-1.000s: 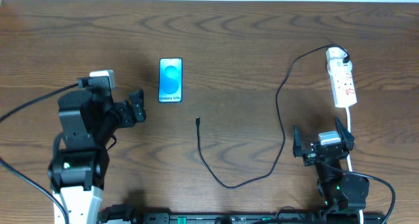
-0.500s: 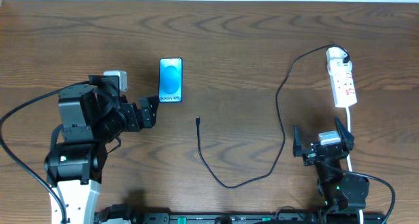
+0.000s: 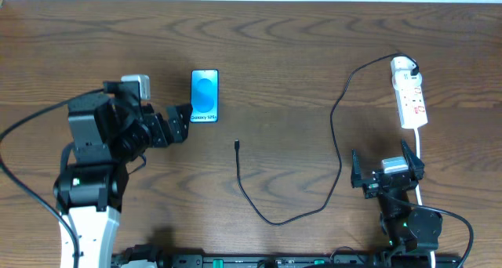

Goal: Plug charger to phone and switch on socket
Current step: 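Move the left gripper forward over the blue phone's top edge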

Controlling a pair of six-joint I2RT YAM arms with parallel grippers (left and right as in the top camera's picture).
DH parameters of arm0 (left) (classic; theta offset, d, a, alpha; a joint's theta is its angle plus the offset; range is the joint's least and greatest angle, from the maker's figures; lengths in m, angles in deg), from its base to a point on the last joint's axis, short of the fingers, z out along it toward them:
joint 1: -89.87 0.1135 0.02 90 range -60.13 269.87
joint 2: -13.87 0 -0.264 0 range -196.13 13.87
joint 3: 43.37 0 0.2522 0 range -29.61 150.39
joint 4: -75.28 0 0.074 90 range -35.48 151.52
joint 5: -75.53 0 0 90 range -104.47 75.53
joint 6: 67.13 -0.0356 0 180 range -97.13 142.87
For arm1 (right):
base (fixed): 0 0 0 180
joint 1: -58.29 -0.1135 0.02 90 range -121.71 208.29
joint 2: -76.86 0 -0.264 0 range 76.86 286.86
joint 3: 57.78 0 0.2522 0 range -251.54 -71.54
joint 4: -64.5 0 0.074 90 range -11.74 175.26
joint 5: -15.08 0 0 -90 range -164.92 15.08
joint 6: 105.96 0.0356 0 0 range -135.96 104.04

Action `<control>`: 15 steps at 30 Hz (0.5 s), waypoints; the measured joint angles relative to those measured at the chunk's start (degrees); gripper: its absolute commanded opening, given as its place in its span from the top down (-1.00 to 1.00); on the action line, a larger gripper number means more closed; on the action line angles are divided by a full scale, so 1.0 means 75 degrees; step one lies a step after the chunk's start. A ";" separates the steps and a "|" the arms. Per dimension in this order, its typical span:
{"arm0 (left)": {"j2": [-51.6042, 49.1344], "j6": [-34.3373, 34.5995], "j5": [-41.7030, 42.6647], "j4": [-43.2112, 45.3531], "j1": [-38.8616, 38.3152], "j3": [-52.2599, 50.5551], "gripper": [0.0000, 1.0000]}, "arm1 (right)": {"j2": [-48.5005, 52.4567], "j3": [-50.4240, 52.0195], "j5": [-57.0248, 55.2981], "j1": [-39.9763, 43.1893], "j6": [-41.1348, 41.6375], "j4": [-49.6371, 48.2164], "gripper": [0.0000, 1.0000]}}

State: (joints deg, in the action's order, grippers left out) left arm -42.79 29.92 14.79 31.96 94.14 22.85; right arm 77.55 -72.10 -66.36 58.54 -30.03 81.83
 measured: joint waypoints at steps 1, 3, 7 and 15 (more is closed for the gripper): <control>-0.0131 0.0061 -0.0029 -0.0003 0.0000 0.0102 -0.96 | 0.0000 0.0000 0.0000 0.0000 -0.0003 0.0000 -0.99; -0.0434 0.0119 -0.0122 0.0000 -0.0035 0.0361 -0.96 | 0.0000 0.0000 0.0000 0.0000 -0.0003 0.0000 -0.99; -0.1116 0.0184 -0.0577 -0.0090 -0.0353 0.0988 -0.96 | 0.0000 0.0000 0.0000 0.0000 0.0000 0.0000 -0.99; -0.2527 0.0262 -0.2841 -0.0589 -0.1521 0.2387 -0.96 | 0.0000 0.0000 0.0000 0.0000 -0.0003 0.0000 -0.99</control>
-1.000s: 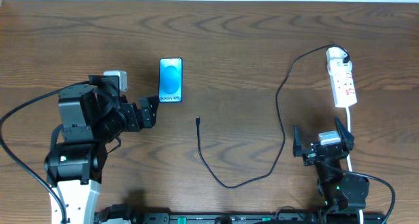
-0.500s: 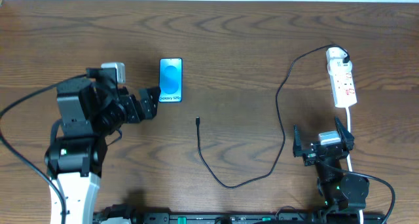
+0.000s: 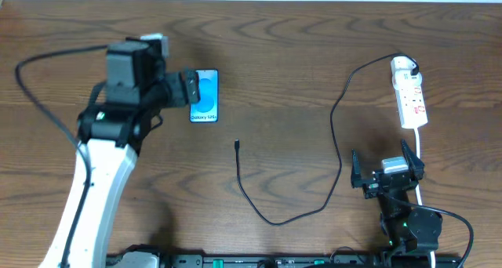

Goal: Plug charger to phone and switch on socket
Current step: 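Move the left gripper forward over the blue phone's top edge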

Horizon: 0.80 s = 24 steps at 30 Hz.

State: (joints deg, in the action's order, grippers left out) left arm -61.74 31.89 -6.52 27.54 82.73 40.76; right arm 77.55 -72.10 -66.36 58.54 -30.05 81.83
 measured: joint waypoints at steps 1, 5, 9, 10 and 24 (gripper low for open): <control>-0.0152 0.0000 -0.0152 -0.0003 -0.0076 0.0111 -0.96 | 0.0000 0.0000 0.0000 0.0000 0.0000 0.0000 -0.98; -0.0889 0.0000 -0.0574 -0.0012 -0.0268 0.0603 -0.96 | 0.0000 0.0000 0.0000 0.0000 0.0003 0.0000 -0.99; -0.1714 0.0000 -0.0772 0.0006 -0.0294 0.0918 -0.96 | 0.0000 0.0000 0.0000 0.0000 0.0000 0.0000 -0.99; -0.1891 0.0000 -0.0799 0.0052 -0.0294 0.0921 -0.96 | 0.0000 0.0000 0.0000 0.0000 0.0000 0.0000 -0.99; -0.4004 0.0032 -0.0912 0.1151 -0.0294 0.0921 -0.96 | 0.0000 0.0000 0.0000 0.0000 0.0000 0.0000 -0.98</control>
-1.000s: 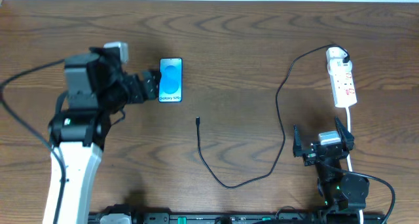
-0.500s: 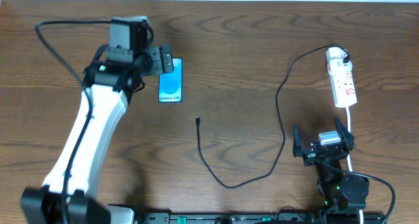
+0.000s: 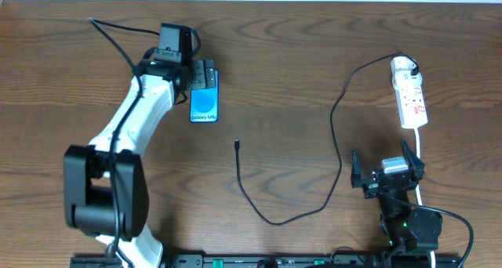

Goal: Plug charger to phone and switch on socket
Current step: 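Move the left gripper forward over the blue phone's top edge, then close the left gripper on the phone's top edge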

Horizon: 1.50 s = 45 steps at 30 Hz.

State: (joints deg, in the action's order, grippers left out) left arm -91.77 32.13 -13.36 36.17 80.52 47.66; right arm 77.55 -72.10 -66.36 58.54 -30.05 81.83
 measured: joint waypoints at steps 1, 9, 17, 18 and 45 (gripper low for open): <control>-0.0099 0.0003 0.0000 0.0079 0.0000 0.0000 -0.96 | 0.0000 0.0000 0.0000 0.0000 0.0003 0.0000 -0.99; -0.1204 0.0032 0.0003 0.0589 -0.0003 0.0003 -0.96 | 0.0000 0.0000 0.0000 0.0000 0.0000 0.0000 -0.98; -0.1632 0.0149 0.0000 0.0670 -0.0239 0.0003 -0.95 | 0.0000 0.0000 0.0000 0.0000 0.0000 0.0000 -0.99; -0.1632 0.0154 0.0000 0.0667 -0.0303 0.0003 -0.96 | 0.0000 0.0000 0.0000 0.0000 0.0003 0.0000 -0.99; -0.1947 0.0303 -0.0364 0.0050 -0.0513 0.0373 -0.97 | 0.0000 0.0000 0.0000 0.0000 0.0000 0.0000 -0.99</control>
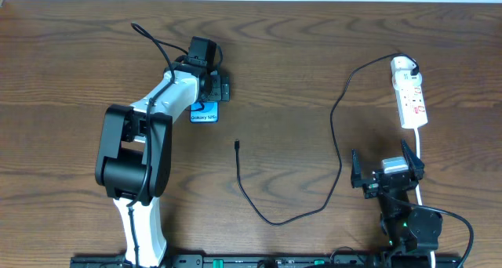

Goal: Plug charger to phone and switch on socket
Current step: 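Close the left gripper on the phone's top edge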

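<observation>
The blue-screened phone [203,114] lies flat at the back left, only its lower part showing. My left gripper [219,87] hovers over the phone's upper end and hides it; the fingers look spread, with nothing seen between them. The black charger cable [271,220] loops across the middle of the table. Its free plug tip [237,145] lies on the wood, below and to the right of the phone. The cable's far end runs up to the white socket strip [410,95] at the back right. My right gripper [386,164] stands open near the front right, below the strip.
The left arm [137,143] stretches from the front edge up to the phone. A white mains lead [421,154] runs from the strip down past the right gripper. The table's back edge meets a pale wall.
My left gripper has shifted right along the phone's top end, from its upper left to its upper right, and the arm's elbow has swung right. Phone, cable and right arm are unchanged.
My left gripper first sat open just left of the phone's lower end. It then stood at the phone's upper left edge, then over its top end, and now over its top right. The phone, the cable and the right gripper have kept their places throughout.
</observation>
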Controlling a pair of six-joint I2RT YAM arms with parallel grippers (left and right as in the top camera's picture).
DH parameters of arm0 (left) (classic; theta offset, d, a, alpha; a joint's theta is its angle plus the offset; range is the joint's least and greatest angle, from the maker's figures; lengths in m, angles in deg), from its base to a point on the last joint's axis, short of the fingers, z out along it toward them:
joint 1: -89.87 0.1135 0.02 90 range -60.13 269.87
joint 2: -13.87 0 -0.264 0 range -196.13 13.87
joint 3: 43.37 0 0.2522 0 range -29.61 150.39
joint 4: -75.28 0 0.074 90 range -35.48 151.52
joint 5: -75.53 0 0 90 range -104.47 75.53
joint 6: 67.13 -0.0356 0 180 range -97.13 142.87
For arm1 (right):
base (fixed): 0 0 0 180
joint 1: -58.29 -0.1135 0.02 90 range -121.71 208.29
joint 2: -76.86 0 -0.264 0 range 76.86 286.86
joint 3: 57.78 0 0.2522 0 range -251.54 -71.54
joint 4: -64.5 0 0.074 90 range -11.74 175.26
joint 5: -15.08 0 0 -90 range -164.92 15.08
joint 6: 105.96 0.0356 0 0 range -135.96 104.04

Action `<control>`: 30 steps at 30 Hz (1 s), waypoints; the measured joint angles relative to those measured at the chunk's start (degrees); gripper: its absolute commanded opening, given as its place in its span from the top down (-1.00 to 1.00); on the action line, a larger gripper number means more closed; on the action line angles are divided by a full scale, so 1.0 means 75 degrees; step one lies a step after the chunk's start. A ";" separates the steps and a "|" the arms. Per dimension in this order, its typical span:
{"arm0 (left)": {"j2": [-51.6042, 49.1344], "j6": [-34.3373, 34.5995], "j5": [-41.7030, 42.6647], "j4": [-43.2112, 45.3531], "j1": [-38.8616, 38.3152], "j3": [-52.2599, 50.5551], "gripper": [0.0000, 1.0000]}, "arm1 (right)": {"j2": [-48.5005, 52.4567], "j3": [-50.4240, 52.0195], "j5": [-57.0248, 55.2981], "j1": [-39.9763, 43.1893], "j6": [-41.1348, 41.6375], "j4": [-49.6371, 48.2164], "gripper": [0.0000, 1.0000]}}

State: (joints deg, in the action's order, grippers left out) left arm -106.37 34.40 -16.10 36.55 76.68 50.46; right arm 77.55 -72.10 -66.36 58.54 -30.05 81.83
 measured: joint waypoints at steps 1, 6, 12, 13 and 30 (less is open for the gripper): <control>0.0000 0.0017 0.0003 -0.0041 0.0000 0.0009 -0.97 | 0.0000 0.0000 0.0000 0.0000 0.0003 0.0000 -0.98; 0.0000 0.0041 0.0003 -0.0085 0.0000 0.0023 -0.97 | 0.0000 0.0000 0.0000 0.0000 0.0003 0.0000 -0.98; 0.0000 0.0041 0.0003 -0.0050 0.0000 0.0020 -0.96 | 0.0000 0.0000 0.0000 0.0000 0.0003 0.0000 -0.98; 0.0000 0.0041 0.0003 -0.0047 0.0000 0.0020 -0.97 | 0.0000 0.0000 0.0000 0.0000 0.0000 0.0000 -0.99; 0.0000 0.0035 -0.0012 0.0006 0.0000 0.0020 -0.48 | 0.0000 0.0000 0.0000 0.0000 0.0000 0.0000 -0.99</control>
State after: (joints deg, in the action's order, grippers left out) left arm -106.37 34.66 -16.18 36.59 76.68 50.61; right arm 77.55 -72.10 -66.36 58.54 -30.05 81.83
